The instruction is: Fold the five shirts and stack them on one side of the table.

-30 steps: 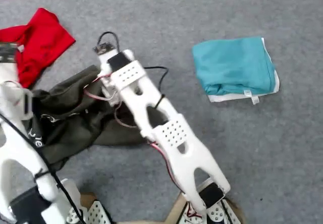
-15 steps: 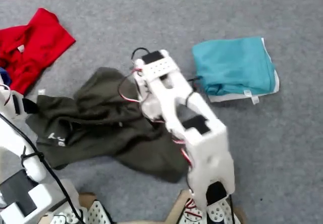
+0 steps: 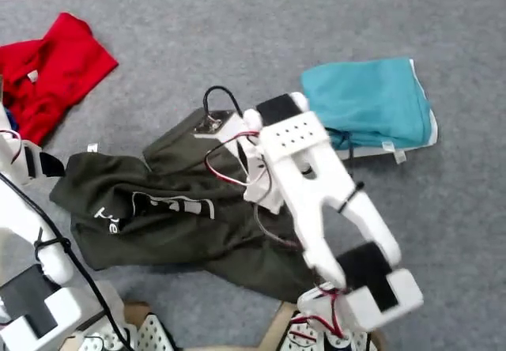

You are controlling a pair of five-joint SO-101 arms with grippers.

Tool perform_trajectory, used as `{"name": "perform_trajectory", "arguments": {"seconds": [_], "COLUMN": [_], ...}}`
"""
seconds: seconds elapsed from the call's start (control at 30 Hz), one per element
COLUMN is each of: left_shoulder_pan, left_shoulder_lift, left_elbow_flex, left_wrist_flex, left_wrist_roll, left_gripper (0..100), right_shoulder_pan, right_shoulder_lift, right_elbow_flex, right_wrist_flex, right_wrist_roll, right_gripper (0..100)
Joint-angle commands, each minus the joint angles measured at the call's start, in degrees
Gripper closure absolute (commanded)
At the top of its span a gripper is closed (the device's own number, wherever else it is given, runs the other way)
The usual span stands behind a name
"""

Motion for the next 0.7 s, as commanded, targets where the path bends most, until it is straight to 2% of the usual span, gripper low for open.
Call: {"name": "perform_trajectory", "arguments": {"seconds": [0.0,0.17,0.33,0.4,0.57,0.67], "left_shoulder_pan": [0.40,2.86,5.93,5.93,5.49,5.49], "left_shoulder_lift": [-0.26,-0.70,-0.79,-0.79,-0.79,-0.79], "left_elbow_flex": [-2.42,0.13,3.21,3.21,3.21,3.21], "left_wrist_flex": [-0.62,-0.44,-0.79,-0.79,-0.35,-0.35], "left_wrist_roll": [0.44,0.53,1.58,3.78,4.40,4.31], "left_gripper": [70,70,70,70,70,70], "right_shoulder_pan": [0.53,-0.44,-2.73,-3.25,-3.34,-1.23], "right_shoulder_lift": [-6.29,-2.15,14.90,23.60,44.97,56.04], "right_elbow_flex": [-1.80,-12.35,-25.45,-31.60,-51.03,-61.93], "right_wrist_flex": [0.62,-0.62,-12.04,-15.74,-13.71,-7.47], "right_wrist_roll": [0.44,-2.37,-18.37,-22.24,-28.57,-29.36], "right_gripper": [62.6,70.0,78.2,79.0,79.2,79.3]}}
